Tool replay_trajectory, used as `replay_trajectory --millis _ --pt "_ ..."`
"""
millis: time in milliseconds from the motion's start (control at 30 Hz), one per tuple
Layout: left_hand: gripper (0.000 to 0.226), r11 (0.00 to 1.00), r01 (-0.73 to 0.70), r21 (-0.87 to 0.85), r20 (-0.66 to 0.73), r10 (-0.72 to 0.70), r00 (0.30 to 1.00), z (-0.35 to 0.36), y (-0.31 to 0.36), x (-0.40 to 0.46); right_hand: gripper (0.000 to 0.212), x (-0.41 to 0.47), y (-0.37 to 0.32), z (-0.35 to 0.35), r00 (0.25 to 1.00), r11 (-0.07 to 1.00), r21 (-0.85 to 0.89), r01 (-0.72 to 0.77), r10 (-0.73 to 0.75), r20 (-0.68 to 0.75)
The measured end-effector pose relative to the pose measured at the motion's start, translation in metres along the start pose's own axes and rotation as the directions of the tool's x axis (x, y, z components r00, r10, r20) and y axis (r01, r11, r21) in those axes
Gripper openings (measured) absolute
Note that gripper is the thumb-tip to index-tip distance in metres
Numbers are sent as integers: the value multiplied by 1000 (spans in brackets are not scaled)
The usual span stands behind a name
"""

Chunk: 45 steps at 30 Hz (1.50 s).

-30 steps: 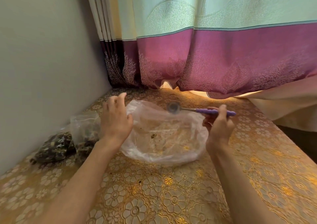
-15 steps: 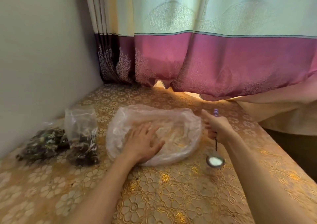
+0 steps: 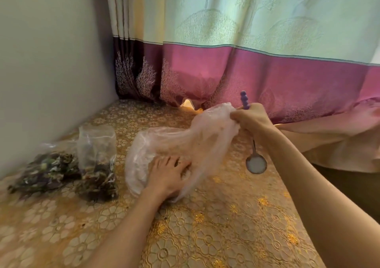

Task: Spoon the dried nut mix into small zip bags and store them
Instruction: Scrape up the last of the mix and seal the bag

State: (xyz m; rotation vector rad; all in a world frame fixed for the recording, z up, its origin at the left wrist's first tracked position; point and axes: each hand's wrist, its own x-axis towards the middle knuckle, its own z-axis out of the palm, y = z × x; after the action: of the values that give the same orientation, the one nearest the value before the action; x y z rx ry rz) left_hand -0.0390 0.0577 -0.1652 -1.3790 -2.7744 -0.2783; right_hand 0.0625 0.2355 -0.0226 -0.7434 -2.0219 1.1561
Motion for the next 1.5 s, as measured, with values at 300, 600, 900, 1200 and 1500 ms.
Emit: replay_trajectory --millis 300,600,900,1200,1500 --pt "59 998 -1 -69 -33 -1 999 2 0 1 12 -19 -16 13 991 992 0 129 -129 -24" --pt "58 986 -2 -168 -113 -18 993 4 0 1 15 -23 -12 13 971 982 -24 188 -190 -146" --pt "38 855 -39 -518 -276 -124 953 0 0 -2 10 -18 22 -10 991 999 9 -41 42 -126" --pt "44 760 -212 -615 -501 -168 849 -19 4 -8 33 -32 25 -32 980 997 26 -73 77 -182" --pt "42 872 -244 -425 -445 34 895 -33 10 -20 29 -35 18 -41 994 987 144 -76 86 -68"
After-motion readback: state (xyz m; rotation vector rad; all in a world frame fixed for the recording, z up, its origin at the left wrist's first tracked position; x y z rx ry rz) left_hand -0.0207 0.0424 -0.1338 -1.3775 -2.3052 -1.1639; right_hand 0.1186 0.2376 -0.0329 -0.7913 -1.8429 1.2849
